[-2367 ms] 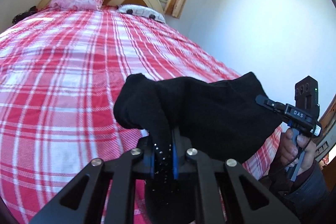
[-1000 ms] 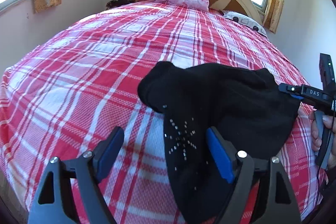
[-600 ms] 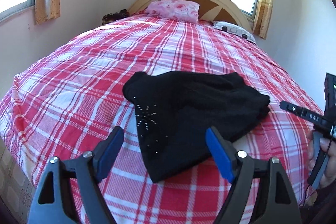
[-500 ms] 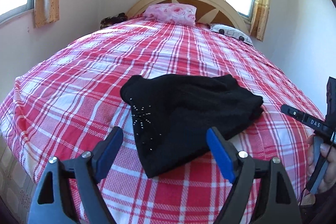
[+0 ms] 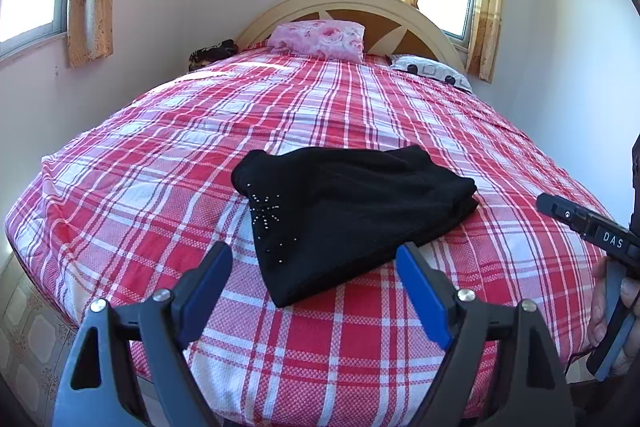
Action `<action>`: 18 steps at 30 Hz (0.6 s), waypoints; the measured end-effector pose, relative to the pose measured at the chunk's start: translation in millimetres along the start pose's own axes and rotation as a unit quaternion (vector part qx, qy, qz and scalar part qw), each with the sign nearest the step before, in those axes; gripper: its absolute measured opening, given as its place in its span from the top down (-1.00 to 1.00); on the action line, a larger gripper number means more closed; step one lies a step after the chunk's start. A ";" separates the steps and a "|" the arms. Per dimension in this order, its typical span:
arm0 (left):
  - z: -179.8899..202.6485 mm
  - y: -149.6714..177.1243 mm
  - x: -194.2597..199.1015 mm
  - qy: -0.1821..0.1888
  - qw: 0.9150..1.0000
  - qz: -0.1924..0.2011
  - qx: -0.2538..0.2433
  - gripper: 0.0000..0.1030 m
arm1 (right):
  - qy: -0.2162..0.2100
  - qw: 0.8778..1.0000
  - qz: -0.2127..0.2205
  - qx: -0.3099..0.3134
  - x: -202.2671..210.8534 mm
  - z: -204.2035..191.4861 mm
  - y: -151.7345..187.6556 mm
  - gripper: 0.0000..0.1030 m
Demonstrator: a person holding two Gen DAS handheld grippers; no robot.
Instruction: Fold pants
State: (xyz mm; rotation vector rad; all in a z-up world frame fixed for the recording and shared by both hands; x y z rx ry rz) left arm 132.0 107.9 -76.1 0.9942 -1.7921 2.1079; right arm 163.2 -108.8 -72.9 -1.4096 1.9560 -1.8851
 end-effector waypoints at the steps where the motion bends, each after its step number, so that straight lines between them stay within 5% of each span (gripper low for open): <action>1: -0.3 -0.2 3.0 0.002 1.000 0.003 0.003 -0.79 | 0.002 1.000 0.002 0.005 2.5 -4.3 0.2 -0.29; 18: 6.6 -3.9 22.7 0.018 0.999 0.026 0.001 -0.91 | 0.013 0.999 0.020 0.042 33.8 -41.7 12.8 -0.30</action>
Point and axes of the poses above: each gripper's, at about its wrist camera, not at the fingertips, and x roughly against the way its jaws point, z to its right, y to its underside, the point moved 7 cm from there along -x, roughly the way its jaws point, and after that the axes turned 10 degrees about -y, right-handed, at the moved point
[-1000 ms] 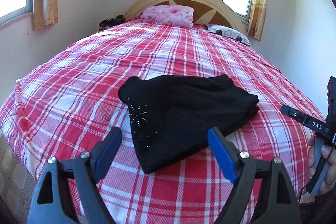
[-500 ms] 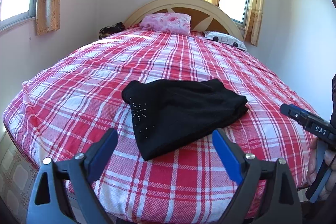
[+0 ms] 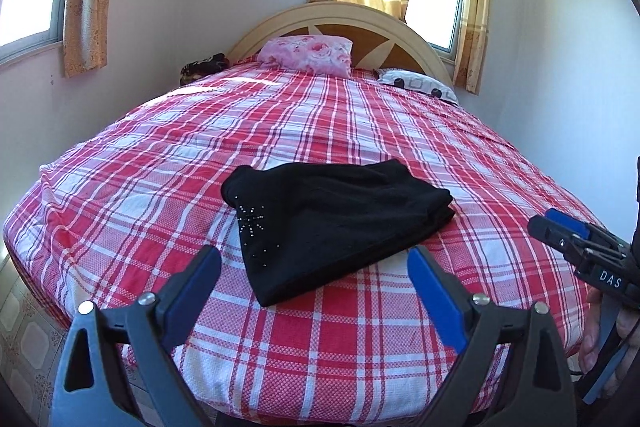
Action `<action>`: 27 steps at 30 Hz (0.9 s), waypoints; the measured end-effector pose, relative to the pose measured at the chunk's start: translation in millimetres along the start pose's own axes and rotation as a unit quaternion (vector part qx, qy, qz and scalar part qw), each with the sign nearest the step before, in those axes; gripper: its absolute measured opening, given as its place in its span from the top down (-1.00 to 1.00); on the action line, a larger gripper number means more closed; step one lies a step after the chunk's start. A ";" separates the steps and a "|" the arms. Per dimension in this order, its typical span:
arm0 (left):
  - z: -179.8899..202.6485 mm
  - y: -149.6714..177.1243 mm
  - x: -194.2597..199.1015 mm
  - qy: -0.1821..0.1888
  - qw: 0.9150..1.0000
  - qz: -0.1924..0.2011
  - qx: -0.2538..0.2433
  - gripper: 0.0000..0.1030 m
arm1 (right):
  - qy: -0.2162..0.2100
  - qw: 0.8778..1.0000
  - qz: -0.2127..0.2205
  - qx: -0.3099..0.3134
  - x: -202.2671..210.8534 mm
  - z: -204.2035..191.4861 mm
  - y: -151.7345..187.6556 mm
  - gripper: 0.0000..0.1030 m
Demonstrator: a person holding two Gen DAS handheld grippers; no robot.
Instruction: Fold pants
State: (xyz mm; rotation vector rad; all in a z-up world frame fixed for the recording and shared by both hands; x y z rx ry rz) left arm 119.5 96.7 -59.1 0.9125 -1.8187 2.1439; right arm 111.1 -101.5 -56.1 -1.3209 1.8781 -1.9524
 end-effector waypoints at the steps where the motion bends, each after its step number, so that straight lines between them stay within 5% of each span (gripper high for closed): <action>1: -0.4 -0.3 0.3 -0.001 1.000 0.002 0.000 -0.92 | 0.001 1.000 0.000 0.000 0.4 -0.3 -0.1 -0.30; 27: 0.2 6.1 -8.2 -0.009 1.000 -0.005 -0.007 -1.00 | 0.003 1.000 -0.003 -0.004 -4.6 -8.8 6.4 -0.33</action>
Point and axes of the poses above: each gripper's, at about its wrist camera, not at the fingertips, and x roughly against the way its jaws point, z to its right, y to its underside, the point moved 7 cm from there along -x, roughly the way its jaws point, and after that the axes turned 10 degrees about -y, right-handed, at the moved point
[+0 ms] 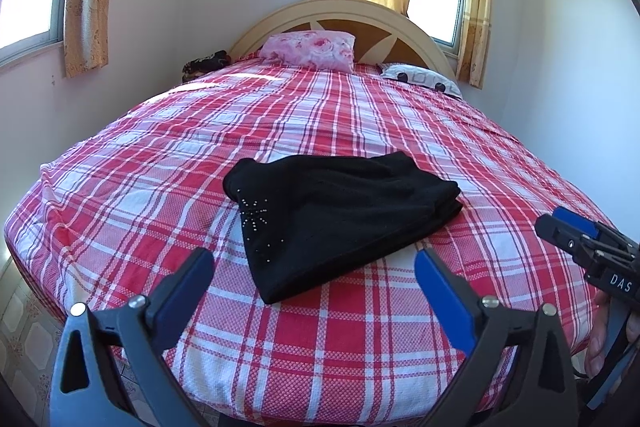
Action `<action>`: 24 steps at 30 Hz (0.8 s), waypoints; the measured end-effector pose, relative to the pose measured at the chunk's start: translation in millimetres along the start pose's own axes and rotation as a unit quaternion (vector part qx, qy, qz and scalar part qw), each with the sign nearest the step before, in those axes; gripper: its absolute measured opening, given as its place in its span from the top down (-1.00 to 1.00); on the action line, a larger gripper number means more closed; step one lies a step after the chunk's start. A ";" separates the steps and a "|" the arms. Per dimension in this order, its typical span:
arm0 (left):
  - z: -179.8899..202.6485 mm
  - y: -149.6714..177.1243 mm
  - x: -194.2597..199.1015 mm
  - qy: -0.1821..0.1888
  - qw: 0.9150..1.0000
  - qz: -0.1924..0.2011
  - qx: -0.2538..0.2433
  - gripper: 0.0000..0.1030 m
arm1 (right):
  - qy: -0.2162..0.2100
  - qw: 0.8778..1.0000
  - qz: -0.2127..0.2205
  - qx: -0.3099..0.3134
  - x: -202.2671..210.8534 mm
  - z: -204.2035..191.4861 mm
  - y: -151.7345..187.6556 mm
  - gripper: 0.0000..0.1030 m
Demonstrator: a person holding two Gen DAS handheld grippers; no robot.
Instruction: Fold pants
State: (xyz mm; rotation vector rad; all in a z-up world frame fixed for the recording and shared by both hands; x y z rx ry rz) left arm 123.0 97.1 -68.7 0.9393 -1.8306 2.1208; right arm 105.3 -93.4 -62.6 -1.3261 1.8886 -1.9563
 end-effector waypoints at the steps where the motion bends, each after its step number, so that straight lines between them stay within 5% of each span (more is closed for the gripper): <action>1: 0.2 0.0 0.1 0.000 1.000 0.000 -0.001 -1.00 | 0.000 1.000 0.000 0.000 0.0 -0.2 -0.2 -0.33; 16: -1.2 -13.4 16.0 -0.016 0.999 0.038 -0.004 -1.00 | -0.005 1.000 0.017 0.005 9.2 -5.6 -7.8 -0.34; 24: -4.5 -11.0 9.2 -0.027 0.999 0.023 -0.001 -1.00 | -0.003 1.000 0.011 0.013 9.0 -9.6 -5.3 -0.35</action>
Point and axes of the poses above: each gripper's, at about its wrist camera, not at the fingertips, and x roughly against the way its jaws point, z to its right, y to its underside, the point moved 7 cm from there along -x, roughly the way its jaws point, and after that the axes turned 10 degrees about -y, right-handed, at the moved point
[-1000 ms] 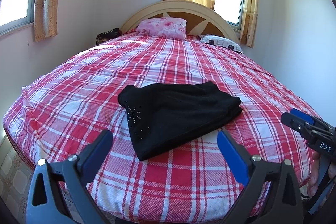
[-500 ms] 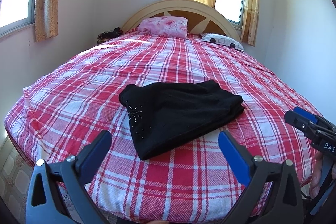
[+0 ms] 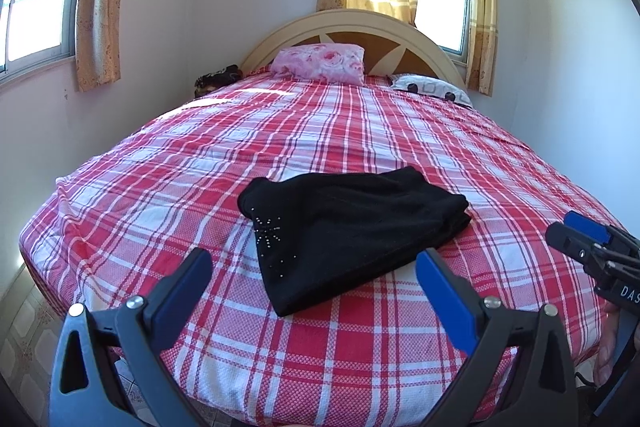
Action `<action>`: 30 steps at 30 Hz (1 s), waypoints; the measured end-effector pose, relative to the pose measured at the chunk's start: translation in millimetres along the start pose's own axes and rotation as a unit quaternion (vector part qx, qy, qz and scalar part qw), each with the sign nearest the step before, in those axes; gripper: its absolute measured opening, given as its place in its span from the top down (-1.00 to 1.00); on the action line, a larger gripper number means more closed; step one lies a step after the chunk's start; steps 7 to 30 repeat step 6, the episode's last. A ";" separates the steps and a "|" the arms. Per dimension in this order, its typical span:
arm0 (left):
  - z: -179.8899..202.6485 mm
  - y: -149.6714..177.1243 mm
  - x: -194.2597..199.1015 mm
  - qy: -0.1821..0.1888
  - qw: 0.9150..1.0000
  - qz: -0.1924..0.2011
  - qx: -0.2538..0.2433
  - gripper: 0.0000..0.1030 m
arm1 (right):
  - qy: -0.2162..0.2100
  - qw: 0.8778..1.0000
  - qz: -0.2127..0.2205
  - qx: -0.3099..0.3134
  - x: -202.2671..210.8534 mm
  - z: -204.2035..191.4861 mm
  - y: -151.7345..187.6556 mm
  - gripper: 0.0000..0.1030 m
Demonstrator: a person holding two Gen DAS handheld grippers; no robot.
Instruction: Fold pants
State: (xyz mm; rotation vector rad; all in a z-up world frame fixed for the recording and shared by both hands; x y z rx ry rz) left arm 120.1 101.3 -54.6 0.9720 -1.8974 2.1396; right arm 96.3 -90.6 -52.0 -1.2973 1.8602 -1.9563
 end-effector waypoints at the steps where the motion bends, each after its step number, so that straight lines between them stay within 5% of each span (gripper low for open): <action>1: -0.5 0.6 -0.3 -0.001 1.000 0.000 0.000 -1.00 | 0.000 1.000 0.001 0.000 0.4 -0.3 -0.1 -0.35; 30: 0.9 2.9 0.2 -0.002 1.000 0.007 -0.005 -1.00 | 0.000 1.000 0.000 -0.003 0.9 0.7 0.4 -0.35</action>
Point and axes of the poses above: each gripper's, at about its wrist camera, not at the fingertips, and x roughly against the way its jaws point, z to its right, y to its underside, the point moved 7 cm from there along -x, roughly the way its jaws point, and after that the axes turned 10 degrees about -y, right-handed, at the moved point
